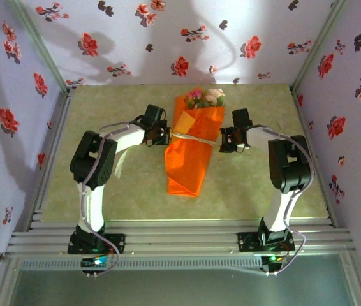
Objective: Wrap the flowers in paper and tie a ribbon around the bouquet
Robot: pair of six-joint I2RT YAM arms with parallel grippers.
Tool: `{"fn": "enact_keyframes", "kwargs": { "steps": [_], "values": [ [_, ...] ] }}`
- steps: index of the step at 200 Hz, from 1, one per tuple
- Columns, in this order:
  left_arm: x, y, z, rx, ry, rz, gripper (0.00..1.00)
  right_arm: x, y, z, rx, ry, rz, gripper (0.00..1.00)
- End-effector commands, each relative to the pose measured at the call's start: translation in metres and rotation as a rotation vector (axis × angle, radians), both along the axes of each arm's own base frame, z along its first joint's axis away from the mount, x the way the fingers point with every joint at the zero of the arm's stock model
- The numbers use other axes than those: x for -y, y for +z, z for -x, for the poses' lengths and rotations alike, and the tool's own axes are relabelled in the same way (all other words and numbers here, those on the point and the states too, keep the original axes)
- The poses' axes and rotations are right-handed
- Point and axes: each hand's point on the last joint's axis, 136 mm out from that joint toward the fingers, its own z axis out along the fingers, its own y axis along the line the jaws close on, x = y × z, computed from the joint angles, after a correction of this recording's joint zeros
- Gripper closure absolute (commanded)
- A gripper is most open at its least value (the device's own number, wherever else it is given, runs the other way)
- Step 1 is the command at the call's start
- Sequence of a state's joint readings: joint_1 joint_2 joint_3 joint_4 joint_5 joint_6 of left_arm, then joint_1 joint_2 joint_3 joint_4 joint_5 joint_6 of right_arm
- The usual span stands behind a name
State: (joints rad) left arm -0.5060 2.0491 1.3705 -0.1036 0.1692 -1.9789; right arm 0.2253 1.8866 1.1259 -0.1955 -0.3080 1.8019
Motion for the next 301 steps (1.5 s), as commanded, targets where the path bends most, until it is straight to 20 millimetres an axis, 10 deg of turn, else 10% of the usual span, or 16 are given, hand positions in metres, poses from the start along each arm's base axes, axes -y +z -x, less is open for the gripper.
{"fn": "enact_keyframes", "kwargs": {
  "steps": [1, 39, 71, 95, 123, 213, 301],
  "values": [
    [0.005, 0.002, 0.004, 0.011, -0.028, 0.007, 1.0, -0.005, -0.01, -0.004, -0.028, -0.047, -0.014, 0.49],
    [0.007, 0.003, 0.003, 0.015, -0.028, 0.011, 1.0, -0.006, -0.022, -0.011, -0.014, -0.103, -0.021, 0.53],
    [0.006, 0.004, 0.004, 0.019, -0.026, 0.016, 1.0, -0.012, -0.032, -0.022, -0.005, -0.13, -0.049, 0.78],
    [0.004, 0.008, 0.003, 0.033, -0.024, 0.02, 1.0, -0.003, -0.023, -0.031, 0.07, -0.176, -0.028, 1.0],
    [-0.007, 0.025, 0.001, 0.085, -0.014, 0.017, 1.0, 0.019, 0.003, -0.049, 0.256, -0.263, -0.003, 1.0],
    [-0.093, 0.043, 0.009, 0.139, 0.118, -0.02, 1.0, 0.073, 0.042, -0.091, 0.64, -0.508, -0.092, 1.0],
    [-0.2, 0.028, 0.031, 0.133, 0.364, -0.044, 1.0, 0.163, 0.028, -0.062, 0.537, -0.62, -0.014, 1.0]
  ]
}}
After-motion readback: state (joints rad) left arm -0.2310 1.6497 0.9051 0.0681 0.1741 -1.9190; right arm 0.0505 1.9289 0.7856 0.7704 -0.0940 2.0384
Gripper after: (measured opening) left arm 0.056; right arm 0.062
